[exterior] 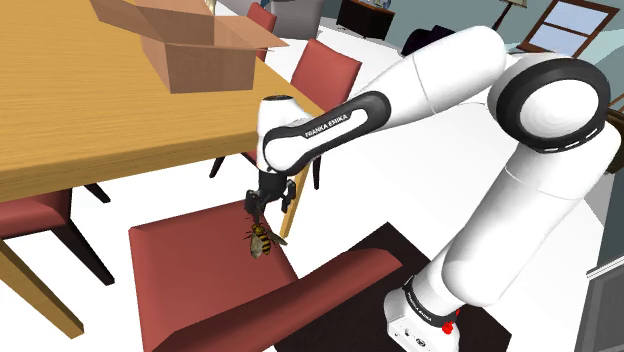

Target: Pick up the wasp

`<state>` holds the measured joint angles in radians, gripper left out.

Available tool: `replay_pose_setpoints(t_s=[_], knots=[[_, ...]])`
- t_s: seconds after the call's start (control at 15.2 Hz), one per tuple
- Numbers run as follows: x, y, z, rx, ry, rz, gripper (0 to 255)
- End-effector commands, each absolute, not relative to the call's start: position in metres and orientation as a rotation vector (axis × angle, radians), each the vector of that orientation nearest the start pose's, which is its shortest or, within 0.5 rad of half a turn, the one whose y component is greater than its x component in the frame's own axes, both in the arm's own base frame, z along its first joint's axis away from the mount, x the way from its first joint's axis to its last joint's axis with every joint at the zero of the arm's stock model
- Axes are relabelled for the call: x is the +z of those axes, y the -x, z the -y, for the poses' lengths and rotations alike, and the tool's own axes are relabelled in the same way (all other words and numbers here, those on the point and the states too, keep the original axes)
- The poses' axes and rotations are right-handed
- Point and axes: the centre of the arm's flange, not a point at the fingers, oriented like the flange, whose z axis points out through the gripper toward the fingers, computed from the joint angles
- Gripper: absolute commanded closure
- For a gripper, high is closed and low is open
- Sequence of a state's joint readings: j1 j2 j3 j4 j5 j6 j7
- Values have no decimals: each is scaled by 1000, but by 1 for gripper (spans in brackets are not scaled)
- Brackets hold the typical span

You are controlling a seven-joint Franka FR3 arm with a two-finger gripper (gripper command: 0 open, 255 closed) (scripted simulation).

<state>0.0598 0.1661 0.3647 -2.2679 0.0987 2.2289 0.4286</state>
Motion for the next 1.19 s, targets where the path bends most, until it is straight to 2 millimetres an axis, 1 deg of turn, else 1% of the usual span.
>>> replay_pose_setpoints(t_s=[0.0, 0.07, 0.13, 0.59, 0.73, 0.79, 1.12], knots=[[254, -474, -227, 375, 3081, -135, 0], [243, -479, -233, 383, 3081, -146, 0], [237, -481, -236, 386, 3081, -152, 0], [200, -481, -236, 386, 3081, -152, 0], [197, -481, -236, 386, 3081, -152, 0], [198, -481, -235, 386, 3081, -152, 255], [198, -482, -236, 386, 3081, -152, 255]])
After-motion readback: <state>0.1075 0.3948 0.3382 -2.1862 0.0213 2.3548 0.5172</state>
